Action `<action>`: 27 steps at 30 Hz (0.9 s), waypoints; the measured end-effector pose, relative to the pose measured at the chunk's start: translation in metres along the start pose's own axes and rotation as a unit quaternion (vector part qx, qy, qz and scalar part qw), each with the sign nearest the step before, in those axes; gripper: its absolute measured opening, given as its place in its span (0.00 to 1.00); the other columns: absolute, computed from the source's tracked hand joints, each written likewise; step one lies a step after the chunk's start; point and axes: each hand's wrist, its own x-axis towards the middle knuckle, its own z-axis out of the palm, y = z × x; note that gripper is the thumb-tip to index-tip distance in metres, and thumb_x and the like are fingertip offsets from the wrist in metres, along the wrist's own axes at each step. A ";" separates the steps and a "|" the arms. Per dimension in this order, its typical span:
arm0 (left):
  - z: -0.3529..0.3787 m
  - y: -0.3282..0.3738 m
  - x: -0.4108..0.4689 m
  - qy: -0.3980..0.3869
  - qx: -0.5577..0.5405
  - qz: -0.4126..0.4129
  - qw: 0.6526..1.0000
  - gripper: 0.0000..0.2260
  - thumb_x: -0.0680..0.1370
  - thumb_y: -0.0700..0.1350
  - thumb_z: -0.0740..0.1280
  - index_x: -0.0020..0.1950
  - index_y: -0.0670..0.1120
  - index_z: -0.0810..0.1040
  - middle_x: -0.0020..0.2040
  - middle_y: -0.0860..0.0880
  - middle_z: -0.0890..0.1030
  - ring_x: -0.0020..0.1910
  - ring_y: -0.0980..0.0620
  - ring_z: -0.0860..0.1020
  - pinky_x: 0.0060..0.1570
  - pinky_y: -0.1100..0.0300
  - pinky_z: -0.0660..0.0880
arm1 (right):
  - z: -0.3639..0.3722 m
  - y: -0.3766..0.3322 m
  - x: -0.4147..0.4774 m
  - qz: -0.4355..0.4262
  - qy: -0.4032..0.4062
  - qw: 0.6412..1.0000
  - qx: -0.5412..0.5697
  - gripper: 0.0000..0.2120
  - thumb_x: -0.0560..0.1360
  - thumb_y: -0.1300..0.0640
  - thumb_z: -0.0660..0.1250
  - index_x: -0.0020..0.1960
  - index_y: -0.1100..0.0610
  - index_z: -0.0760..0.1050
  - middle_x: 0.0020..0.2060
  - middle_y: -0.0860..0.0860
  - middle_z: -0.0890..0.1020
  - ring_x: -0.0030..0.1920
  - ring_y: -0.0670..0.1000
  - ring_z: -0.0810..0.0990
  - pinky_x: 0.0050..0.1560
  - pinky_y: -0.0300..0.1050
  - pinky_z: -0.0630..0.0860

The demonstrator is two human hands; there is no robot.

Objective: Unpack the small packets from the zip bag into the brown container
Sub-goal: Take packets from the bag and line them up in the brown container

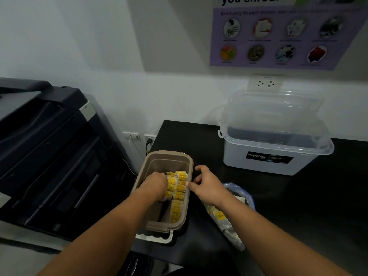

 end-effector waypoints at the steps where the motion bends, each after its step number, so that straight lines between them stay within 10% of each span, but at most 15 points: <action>1: 0.003 0.001 0.003 0.002 -0.018 -0.017 1.000 0.16 0.75 0.45 0.73 0.60 0.40 0.80 0.58 0.42 0.83 0.57 0.43 0.82 0.58 0.51 0.79 | 0.001 0.000 0.000 0.002 0.000 1.000 0.007 0.31 0.79 0.50 0.71 0.77 0.53 0.62 0.47 0.45 0.79 0.46 0.43 0.79 0.43 0.37 0.73; 17: 0.015 0.010 0.010 0.012 -0.139 -0.072 0.988 0.24 0.81 0.44 0.67 0.76 0.40 0.66 0.70 0.40 0.75 0.66 0.43 0.78 0.65 0.51 0.76 | 0.004 0.003 -0.002 0.018 -0.003 0.999 0.028 0.20 0.80 0.50 0.70 0.69 0.51 0.70 0.47 0.47 0.81 0.48 0.46 0.81 0.55 0.47 0.80; 22: 0.020 0.008 0.011 -0.032 -0.279 -0.138 0.950 0.14 0.77 0.40 0.72 0.61 0.44 0.72 0.45 0.38 0.84 0.43 0.41 0.86 0.43 0.44 0.84 | 0.003 0.004 -0.004 0.021 -0.006 0.999 0.025 0.20 0.79 0.50 0.71 0.69 0.52 0.71 0.48 0.48 0.82 0.49 0.46 0.82 0.54 0.46 0.79; 27: 0.020 0.005 0.016 -0.060 -0.290 -0.145 0.944 0.12 0.78 0.40 0.71 0.61 0.45 0.75 0.45 0.39 0.84 0.43 0.43 0.86 0.44 0.47 0.84 | -0.001 0.004 -0.009 0.013 -0.008 1.000 0.027 0.20 0.79 0.52 0.71 0.69 0.52 0.70 0.48 0.49 0.82 0.49 0.48 0.82 0.54 0.46 0.79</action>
